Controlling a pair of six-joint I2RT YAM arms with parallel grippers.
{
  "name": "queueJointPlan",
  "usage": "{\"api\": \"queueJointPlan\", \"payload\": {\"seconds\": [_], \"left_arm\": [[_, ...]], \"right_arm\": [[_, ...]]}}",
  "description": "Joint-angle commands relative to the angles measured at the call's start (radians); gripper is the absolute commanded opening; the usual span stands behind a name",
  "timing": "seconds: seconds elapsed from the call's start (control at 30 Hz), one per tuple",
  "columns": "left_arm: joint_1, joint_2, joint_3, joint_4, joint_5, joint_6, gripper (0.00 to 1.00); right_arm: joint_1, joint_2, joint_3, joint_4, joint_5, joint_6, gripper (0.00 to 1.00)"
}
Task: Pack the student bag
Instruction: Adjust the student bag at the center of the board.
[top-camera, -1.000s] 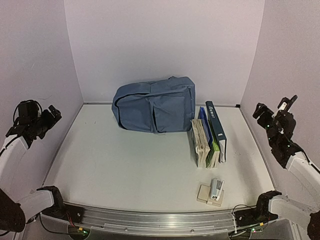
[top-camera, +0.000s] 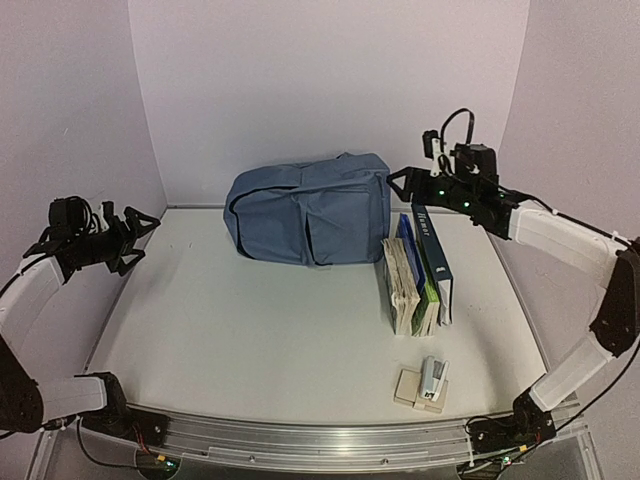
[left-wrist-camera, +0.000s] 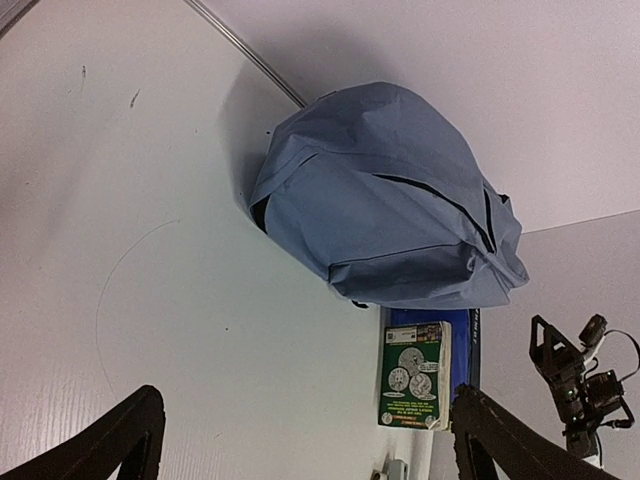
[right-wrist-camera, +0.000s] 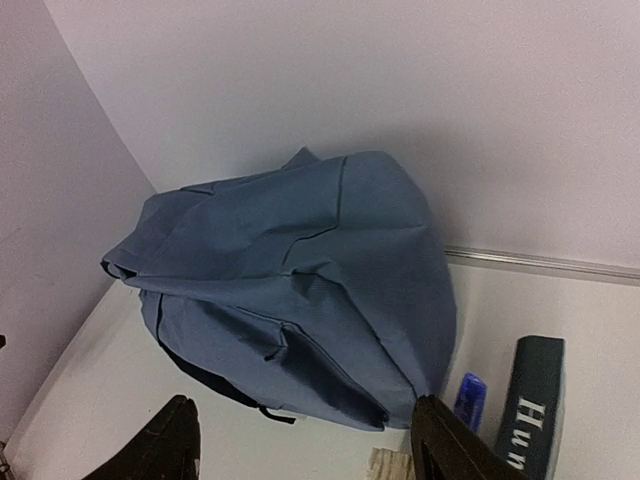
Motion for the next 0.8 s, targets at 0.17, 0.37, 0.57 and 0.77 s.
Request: {"api": "queueJointPlan", "payload": {"seconds": [0.17,0.37,0.57,0.77], "left_arm": [[-0.029,0.022,-0.033,0.038,0.046,0.049,1.0],[-0.085,0.059,-0.054,0.145,0.076,0.06,1.0],[-0.244,0.189,-0.049,0.3,-0.062,0.146,1.0],[-0.289,0.399,-0.035,0.594,-0.172,0.258,1.0]], "right_arm": [[0.154,0.169,0.124,-0.003,0.11,-0.044,0.67],[0.175,0.257,0.16,-0.002,0.288,-0.042,0.57],[0.174,0.284,0.16,0.019,0.322,-0.034,0.51],[0.174,0.307,0.167,0.042,0.231,-0.056,0.37]]}}
